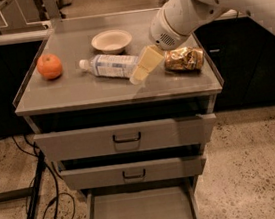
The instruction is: Place blue plastic bottle into bottom drawer
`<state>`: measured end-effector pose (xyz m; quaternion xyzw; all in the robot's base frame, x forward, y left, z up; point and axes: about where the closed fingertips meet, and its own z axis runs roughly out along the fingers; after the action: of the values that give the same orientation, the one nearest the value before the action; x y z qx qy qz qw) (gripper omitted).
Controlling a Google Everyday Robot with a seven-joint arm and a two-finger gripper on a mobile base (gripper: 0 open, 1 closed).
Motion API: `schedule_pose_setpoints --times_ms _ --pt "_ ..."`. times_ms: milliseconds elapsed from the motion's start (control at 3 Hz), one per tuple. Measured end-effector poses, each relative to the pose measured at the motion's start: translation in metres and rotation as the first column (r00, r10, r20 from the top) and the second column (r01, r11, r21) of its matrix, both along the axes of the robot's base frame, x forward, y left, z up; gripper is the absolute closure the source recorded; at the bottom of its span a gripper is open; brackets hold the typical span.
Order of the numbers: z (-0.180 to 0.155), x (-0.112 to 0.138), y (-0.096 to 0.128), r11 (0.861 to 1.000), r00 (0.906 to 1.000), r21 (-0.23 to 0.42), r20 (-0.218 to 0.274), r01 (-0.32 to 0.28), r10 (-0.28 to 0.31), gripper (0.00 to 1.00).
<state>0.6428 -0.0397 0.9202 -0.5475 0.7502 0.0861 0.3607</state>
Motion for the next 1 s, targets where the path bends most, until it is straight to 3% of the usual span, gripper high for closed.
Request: schedule_pose_setpoints --times_ms 333,1000 --pt "0.000 0.000 0.000 1.000 1.0000 0.000 0.000 -0.001 0.001 0.00" --pt "-0.015 0.023 0.034 0.998 0.9979 -0.009 -0.010 -0.064 0.064 0.00"
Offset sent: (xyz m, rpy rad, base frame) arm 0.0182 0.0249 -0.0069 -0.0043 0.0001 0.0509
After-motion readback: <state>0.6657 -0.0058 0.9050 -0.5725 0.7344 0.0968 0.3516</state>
